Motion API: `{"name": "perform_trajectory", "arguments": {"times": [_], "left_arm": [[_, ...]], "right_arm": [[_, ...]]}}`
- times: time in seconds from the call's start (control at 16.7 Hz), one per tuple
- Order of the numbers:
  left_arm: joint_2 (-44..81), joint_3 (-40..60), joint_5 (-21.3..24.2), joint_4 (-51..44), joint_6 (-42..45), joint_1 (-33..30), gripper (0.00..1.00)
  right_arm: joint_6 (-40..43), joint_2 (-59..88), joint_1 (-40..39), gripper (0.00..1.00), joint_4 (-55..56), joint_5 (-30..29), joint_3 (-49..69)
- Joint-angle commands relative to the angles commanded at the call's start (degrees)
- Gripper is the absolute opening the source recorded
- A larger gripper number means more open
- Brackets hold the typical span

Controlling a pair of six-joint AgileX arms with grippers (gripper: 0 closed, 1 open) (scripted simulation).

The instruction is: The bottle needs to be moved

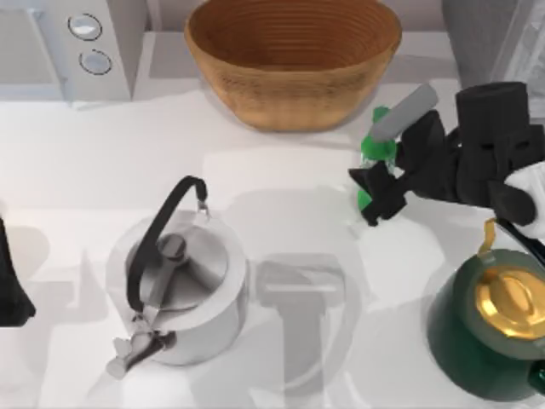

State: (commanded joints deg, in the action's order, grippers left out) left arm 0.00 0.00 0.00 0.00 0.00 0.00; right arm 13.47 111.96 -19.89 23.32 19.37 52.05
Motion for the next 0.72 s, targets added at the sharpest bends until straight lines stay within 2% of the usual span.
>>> {"name": "perform_trajectory", "arguments": {"times": [0.06, 0.12, 0.72], "left_arm": [[0.0, 0.0, 0.0, 0.0, 0.0, 0.0, 1.00], [0.0, 0.0, 0.0, 0.0, 0.0, 0.0, 1.00], [0.0, 0.0, 0.0, 0.0, 0.0, 0.0, 1.00]], "right_arm": [[0.0, 0.0, 0.0, 0.02, 0.0, 0.0, 0.0], [0.0, 0.0, 0.0, 0.00, 0.0, 0.0, 0.0], [0.0, -0.7, 0.8, 0.00, -0.6, -0.1, 0.1]]}}
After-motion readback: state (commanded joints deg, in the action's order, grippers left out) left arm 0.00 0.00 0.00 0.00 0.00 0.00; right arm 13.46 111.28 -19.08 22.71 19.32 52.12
